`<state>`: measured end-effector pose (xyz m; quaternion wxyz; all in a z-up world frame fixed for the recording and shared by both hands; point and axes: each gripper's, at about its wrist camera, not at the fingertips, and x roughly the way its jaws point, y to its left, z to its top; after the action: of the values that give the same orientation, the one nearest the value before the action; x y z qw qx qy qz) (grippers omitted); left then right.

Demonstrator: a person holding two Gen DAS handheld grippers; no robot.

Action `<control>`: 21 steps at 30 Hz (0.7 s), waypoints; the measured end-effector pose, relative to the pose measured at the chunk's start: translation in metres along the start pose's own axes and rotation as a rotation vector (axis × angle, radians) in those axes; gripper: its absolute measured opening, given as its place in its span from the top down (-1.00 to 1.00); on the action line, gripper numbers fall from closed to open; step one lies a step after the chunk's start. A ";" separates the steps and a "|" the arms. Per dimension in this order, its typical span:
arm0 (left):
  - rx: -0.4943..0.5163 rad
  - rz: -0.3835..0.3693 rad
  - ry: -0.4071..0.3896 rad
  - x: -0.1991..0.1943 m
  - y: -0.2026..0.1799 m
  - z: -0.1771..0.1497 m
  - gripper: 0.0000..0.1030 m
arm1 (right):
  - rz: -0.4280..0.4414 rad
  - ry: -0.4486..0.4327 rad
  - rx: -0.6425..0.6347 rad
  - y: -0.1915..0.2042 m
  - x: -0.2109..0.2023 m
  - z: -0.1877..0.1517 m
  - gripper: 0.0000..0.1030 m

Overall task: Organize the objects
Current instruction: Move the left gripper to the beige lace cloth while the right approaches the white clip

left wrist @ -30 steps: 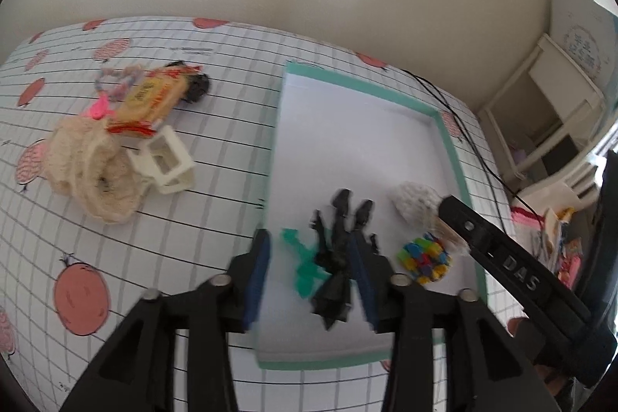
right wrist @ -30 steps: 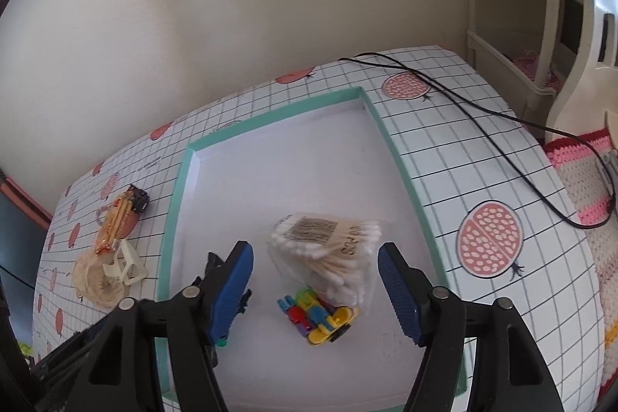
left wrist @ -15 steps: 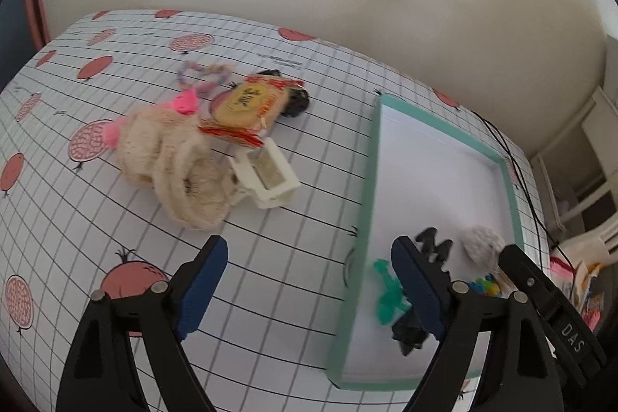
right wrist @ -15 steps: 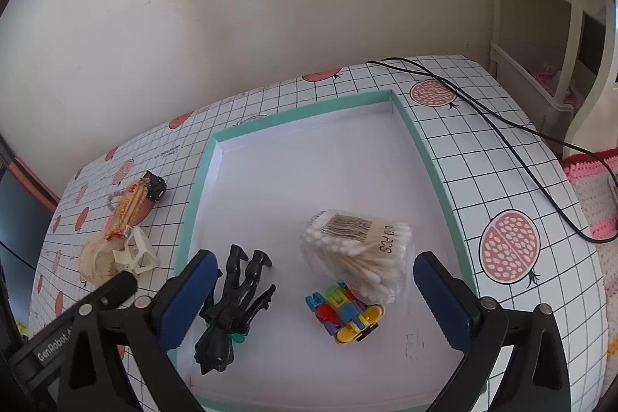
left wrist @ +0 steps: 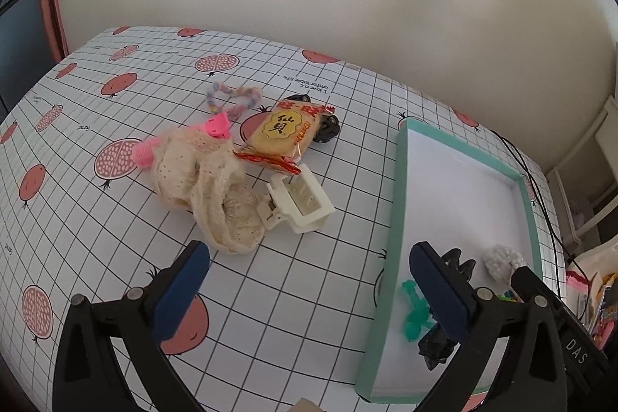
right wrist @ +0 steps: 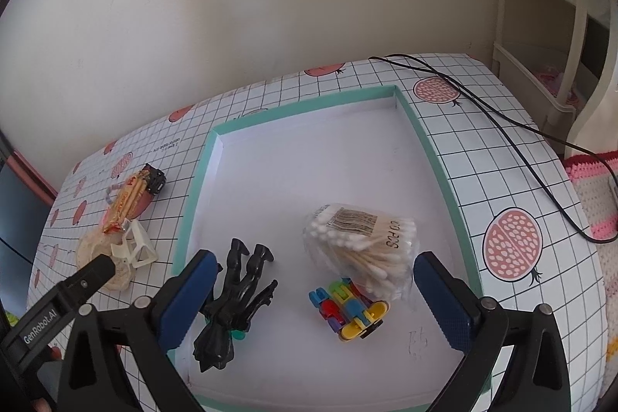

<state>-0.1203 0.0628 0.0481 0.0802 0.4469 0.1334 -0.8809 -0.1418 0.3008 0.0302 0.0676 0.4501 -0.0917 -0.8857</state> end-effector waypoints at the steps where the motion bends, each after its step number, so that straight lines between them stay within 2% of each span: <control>1: 0.000 0.000 -0.001 -0.001 0.001 0.000 -1.00 | -0.002 0.000 -0.001 0.001 0.000 0.000 -1.00; 6: 0.000 -0.009 -0.007 -0.006 0.009 0.008 -1.00 | 0.004 -0.039 0.008 0.008 -0.008 0.003 -1.00; 10: 0.006 0.015 -0.058 -0.016 0.029 0.023 -1.00 | 0.049 -0.084 -0.007 0.029 -0.017 0.007 -1.00; 15: -0.030 0.054 -0.109 -0.026 0.072 0.039 -1.00 | 0.099 -0.093 -0.104 0.079 -0.018 0.001 -1.00; 21: -0.120 0.081 -0.093 -0.021 0.124 0.049 -1.00 | 0.169 -0.064 -0.177 0.135 -0.006 -0.012 -1.00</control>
<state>-0.1135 -0.0699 0.0726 0.1484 0.4051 0.1637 -0.8871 -0.1232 0.1691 0.0580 0.1784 0.4045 -0.0529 -0.8954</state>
